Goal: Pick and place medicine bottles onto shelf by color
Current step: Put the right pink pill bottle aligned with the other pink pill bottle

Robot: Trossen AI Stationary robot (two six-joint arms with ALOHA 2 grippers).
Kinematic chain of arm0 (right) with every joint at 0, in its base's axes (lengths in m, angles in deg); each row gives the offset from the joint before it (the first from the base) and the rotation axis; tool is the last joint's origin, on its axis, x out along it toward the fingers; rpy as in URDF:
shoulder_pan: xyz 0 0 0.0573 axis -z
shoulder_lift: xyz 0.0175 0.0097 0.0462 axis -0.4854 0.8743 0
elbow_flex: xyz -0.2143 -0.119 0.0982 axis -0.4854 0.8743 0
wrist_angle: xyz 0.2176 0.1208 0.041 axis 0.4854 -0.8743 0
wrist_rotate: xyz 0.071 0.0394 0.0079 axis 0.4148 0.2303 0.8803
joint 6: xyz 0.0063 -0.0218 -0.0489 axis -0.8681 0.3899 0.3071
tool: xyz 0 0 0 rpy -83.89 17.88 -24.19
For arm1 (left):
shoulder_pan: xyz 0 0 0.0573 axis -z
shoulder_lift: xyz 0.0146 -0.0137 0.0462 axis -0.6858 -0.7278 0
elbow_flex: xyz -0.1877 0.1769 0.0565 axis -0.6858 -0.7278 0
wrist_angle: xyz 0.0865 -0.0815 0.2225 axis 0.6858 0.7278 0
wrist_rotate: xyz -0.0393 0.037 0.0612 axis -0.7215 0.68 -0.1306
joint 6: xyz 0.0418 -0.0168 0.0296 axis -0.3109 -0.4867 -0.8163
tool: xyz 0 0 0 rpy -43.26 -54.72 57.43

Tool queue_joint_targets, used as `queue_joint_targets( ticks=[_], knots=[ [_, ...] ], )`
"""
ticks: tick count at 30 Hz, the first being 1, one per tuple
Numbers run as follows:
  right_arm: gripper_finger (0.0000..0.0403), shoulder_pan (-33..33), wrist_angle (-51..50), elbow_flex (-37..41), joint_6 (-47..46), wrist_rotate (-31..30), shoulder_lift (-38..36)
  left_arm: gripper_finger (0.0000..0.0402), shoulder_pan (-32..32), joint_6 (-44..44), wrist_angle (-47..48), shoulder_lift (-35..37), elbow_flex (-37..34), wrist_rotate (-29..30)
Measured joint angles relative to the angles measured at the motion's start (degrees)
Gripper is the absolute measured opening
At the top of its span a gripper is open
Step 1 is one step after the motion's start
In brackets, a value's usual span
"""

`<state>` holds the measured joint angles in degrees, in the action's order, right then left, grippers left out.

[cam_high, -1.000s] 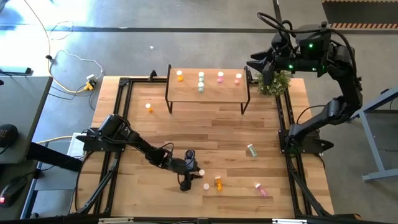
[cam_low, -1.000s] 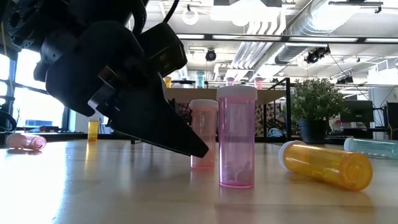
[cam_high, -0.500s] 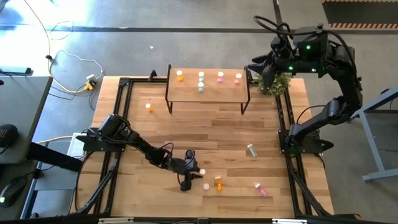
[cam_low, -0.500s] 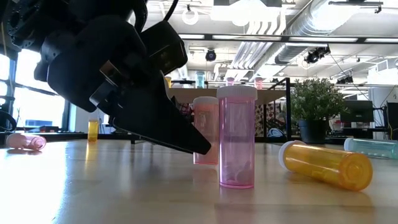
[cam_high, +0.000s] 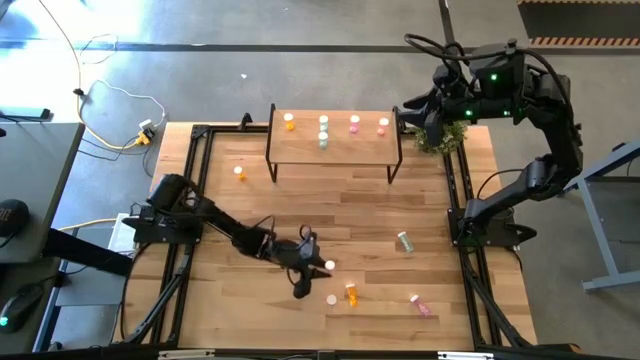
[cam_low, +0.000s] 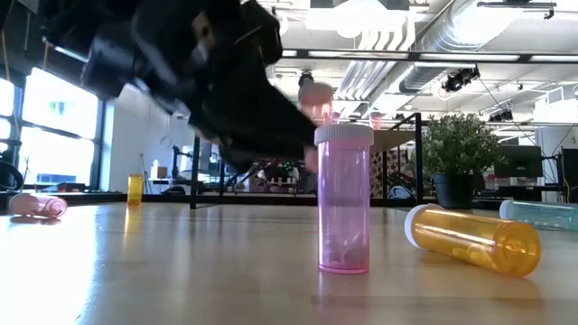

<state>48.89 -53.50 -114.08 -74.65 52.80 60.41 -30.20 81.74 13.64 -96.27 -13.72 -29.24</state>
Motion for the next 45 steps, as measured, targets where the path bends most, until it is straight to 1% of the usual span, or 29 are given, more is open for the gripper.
queue_joint_targets(
  ticks=[6, 9, 12, 15, 16, 24, 31, 38, 40, 45],
  knots=[
    [0.0219, -0.01, 0.28, 0.00, -0.20, -0.04, 0.00, 0.0089, -2.82, -1.98, 4.93, 5.91, 0.02, -0.20],
    [0.0230, 0.01, -0.80, 0.00, -0.15, 0.13, 0.00, 0.0088, -4.49, -2.19, 9.33, 9.46, 0.00, -0.70],
    [0.0231, -0.20, -3.85, -0.02, 1.59, 1.48, 0.58, 0.0088, -6.05, -3.32, 14.38, 13.03, 0.00, -0.84],
    [0.0232, -1.32, -6.35, 0.00, 3.14, 1.53, 1.97, 0.0088, -7.59, -4.78, 17.50, 16.23, 0.11, -0.86],
    [0.0231, -1.85, -6.75, 0.00, 4.01, 1.57, 2.48, 0.0088, -8.10, -5.04, 19.35, 17.47, -0.04, -0.98],
    [0.0231, -7.26, -7.55, 0.00, 8.70, 2.54, 7.76, 0.0088, -12.36, -7.77, 25.42, 23.52, -0.04, -2.13],
    [0.0231, -10.10, -5.29, 0.00, 11.05, 7.30, 13.03, 0.0088, -15.63, -11.79, 27.81, 27.22, 0.04, -2.18],
    [0.0231, -11.76, -4.62, 0.00, 13.35, 7.45, 18.68, 0.0088, -18.45, -15.55, 28.93, 29.54, 0.02, -2.18],
    [0.0231, -12.08, -4.67, 0.00, 13.38, 7.36, 20.19, 0.0088, -19.08, -16.78, 30.46, 30.34, 0.02, -2.17],
    [0.0231, -13.05, -6.86, 0.00, 13.53, 6.90, 22.60, 0.0088, -20.07, -17.67, 31.94, 31.75, 0.02, -2.24]
  ],
)
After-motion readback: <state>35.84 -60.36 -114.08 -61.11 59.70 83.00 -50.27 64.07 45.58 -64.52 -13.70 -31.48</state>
